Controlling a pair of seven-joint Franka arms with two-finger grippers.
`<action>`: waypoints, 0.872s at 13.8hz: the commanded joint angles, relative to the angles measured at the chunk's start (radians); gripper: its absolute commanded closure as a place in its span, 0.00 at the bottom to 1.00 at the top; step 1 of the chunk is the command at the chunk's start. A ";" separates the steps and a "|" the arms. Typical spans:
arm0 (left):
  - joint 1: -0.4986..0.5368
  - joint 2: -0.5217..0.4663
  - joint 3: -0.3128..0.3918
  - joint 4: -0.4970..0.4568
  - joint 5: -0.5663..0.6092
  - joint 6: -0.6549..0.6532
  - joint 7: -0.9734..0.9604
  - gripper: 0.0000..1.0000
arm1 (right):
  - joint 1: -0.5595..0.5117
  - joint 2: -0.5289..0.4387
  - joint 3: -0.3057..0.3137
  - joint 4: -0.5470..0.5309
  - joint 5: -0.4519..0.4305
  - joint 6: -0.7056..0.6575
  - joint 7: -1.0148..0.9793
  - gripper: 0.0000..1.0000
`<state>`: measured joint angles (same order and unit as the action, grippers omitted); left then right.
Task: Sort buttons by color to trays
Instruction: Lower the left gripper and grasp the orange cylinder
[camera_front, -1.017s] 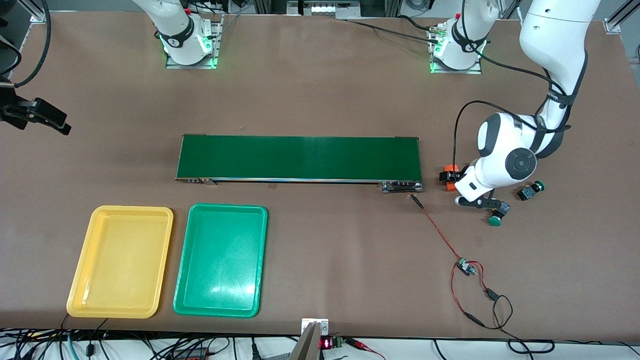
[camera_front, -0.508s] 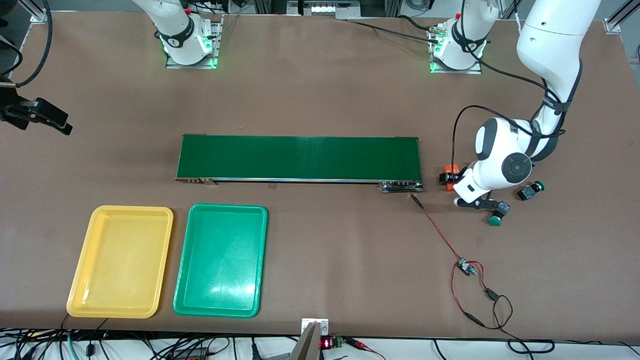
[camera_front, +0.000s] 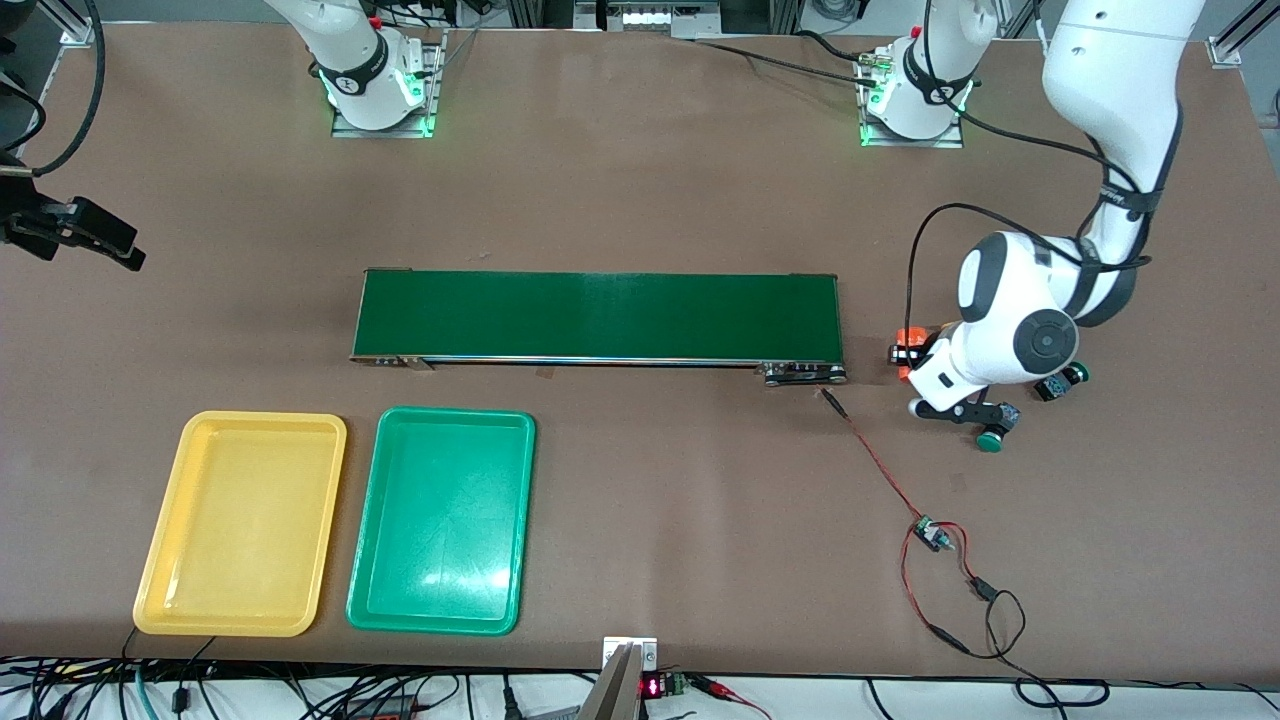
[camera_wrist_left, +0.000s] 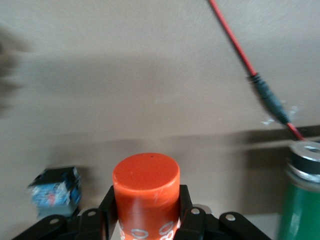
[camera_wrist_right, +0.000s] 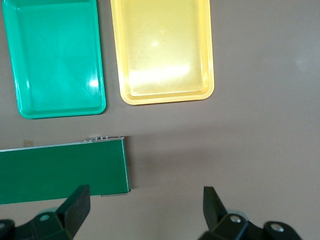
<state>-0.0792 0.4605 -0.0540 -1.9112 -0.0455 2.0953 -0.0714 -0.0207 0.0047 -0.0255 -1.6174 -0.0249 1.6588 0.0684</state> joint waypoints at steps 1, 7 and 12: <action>0.001 -0.014 -0.004 0.098 -0.010 -0.118 -0.015 1.00 | -0.002 -0.003 -0.001 0.004 0.016 -0.007 -0.005 0.00; 0.006 -0.048 -0.024 0.100 0.006 -0.118 0.333 1.00 | -0.002 -0.003 -0.002 0.004 0.016 -0.005 -0.005 0.00; 0.009 -0.097 -0.084 0.043 0.003 -0.124 0.724 1.00 | -0.002 -0.002 -0.002 0.004 0.016 -0.005 -0.005 0.00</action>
<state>-0.0793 0.4140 -0.1064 -1.8194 -0.0431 1.9813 0.5142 -0.0210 0.0050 -0.0260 -1.6173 -0.0248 1.6588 0.0684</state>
